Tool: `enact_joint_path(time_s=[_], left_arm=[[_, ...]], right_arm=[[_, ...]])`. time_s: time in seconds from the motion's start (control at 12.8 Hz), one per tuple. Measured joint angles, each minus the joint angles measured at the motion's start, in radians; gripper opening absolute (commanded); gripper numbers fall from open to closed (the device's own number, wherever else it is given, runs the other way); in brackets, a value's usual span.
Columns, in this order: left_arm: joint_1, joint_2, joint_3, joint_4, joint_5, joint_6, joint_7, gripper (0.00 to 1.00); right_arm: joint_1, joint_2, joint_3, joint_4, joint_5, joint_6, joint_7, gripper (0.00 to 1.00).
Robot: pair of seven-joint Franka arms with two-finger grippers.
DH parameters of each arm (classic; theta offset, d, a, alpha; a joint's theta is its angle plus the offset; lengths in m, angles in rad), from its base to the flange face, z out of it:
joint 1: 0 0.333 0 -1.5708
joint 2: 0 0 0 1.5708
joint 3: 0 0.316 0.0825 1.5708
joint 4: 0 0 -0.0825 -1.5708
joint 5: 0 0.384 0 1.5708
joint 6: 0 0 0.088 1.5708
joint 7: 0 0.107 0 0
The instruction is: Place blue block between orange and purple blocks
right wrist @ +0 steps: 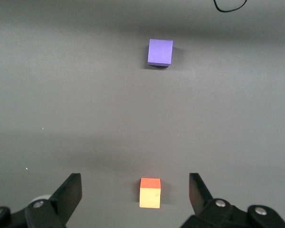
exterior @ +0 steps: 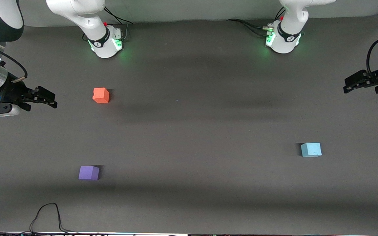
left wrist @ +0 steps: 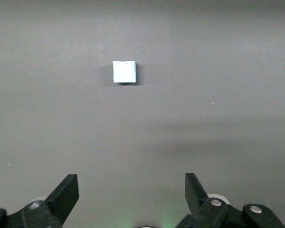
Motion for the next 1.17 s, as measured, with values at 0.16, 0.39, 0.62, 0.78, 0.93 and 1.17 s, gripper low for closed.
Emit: enact_joint_path(time_s=[0.16,0.39,0.62,0.78,0.93,1.17], left_arm=[[0.0,0.0,0.0,-0.001,0.0,-0.008,0.0,1.0],[0.0,0.001,0.0,-0.008,-0.001,-0.013,0.0,1.0],[0.003,0.033,0.007,-0.017,0.0,0.021,0.002,1.0],[0.005,0.077,0.015,-0.029,0.001,0.071,0.017,1.0],[0.017,0.139,0.02,-0.037,0.002,0.144,0.029,1.0],[0.028,0.226,0.022,-0.108,0.011,0.34,0.036,1.0]], right_arm=[[0.0,0.0,0.0,-0.003,0.0,0.0,0.0,1.0],[0.0,0.0,0.0,-0.005,0.0,0.0,0.0,1.0],[0.0,0.001,0.0,-0.005,0.0,0.0,0.0,1.0],[0.0,0.002,0.0,-0.006,0.0,-0.001,0.0,1.0],[0.0,0.003,0.0,-0.009,0.0,-0.001,0.0,1.0],[0.0,0.003,0.0,-0.011,0.0,-0.001,0.0,1.0]])
